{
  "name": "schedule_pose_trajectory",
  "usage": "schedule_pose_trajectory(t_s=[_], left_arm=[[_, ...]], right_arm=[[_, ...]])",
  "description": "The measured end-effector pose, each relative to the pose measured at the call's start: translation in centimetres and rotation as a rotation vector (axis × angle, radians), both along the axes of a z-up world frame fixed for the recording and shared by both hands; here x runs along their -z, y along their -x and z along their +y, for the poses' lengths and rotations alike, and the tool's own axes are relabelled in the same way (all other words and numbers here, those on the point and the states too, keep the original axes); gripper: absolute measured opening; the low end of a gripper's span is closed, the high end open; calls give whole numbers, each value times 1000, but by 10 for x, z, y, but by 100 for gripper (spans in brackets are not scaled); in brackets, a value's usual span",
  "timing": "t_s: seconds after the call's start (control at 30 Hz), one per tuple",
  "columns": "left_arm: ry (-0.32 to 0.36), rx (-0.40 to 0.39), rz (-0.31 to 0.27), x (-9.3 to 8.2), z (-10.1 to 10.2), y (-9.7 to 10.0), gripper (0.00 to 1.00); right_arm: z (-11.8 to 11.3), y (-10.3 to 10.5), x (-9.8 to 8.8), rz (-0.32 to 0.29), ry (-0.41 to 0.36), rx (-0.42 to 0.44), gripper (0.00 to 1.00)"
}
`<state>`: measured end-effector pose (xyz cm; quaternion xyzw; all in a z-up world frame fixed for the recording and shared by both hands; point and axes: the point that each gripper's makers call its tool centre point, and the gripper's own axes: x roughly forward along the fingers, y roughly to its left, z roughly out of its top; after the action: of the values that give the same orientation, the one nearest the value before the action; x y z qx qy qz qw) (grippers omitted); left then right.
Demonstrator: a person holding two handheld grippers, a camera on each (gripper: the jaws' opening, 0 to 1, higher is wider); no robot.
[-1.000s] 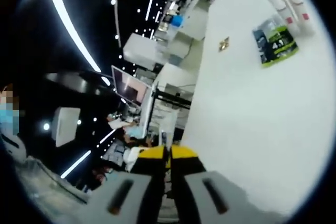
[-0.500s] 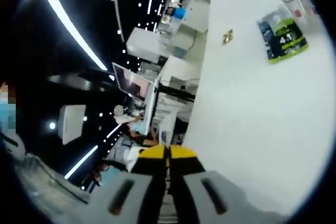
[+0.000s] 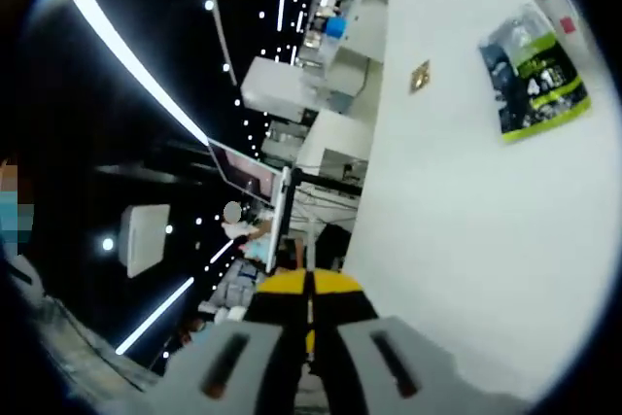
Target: Arrange the skincare products in the storage area until every visible bottle or jar stands upright without overlapping.
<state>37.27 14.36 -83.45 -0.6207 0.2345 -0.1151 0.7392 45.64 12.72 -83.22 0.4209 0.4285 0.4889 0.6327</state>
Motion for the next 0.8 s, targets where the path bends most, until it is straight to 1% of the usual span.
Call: schedule_pose_trajectory(t_s=[0.1, 0.17, 0.27, 0.3, 0.4, 0.47, 0.5, 0.53, 0.57, 0.63, 0.67, 0.7, 0.73, 0.8], left_arm=[[-5, 15, 4, 0, -6, 5, 16], [-2, 33, 7, -2, -11, 9, 17], [-2, 54, -6, -8, -16, 13, 17], [-1, 59, -8, -9, -17, 14, 18], [-7, 71, -13, -10, -19, 18, 18], [-5, 68, -17, -12, -18, 22, 18], [-5, 66, -17, -12, -18, 22, 18], [-4, 60, -16, -12, -17, 24, 18], [-3, 54, -13, -12, -15, 25, 18], [-3, 40, -9, -11, -13, 28, 18], [-3, 34, -8, -11, -13, 28, 18], [-4, 25, -7, -11, -11, 29, 18], [-5, 19, -6, -11, -10, 29, 18], [-6, 12, -3, -10, -9, 30, 18]], right_arm=[[1, -18, 8, 2, 13, 39, 0], [2, -35, 13, 3, 22, 83, 0], [5, -61, 24, 6, 60, 156, 0], [6, -64, 25, 1, 71, 167, 0], [11, -82, 31, -3, 106, 217, 0], [16, -97, 37, -22, 144, 243, 0], [17, -100, 40, -29, 159, 252, 0], [17, -107, 47, -38, 198, 270, 0], [16, -109, 49, -37, 210, 278, 0], [17, -121, 53, -21, 214, 308, 0], [15, -125, 56, -23, 232, 322, 0], [14, -131, 64, -18, 254, 320, 0], [14, -133, 67, -19, 265, 318, 0], [7, -137, 82, -42, 351, 307, 0]])
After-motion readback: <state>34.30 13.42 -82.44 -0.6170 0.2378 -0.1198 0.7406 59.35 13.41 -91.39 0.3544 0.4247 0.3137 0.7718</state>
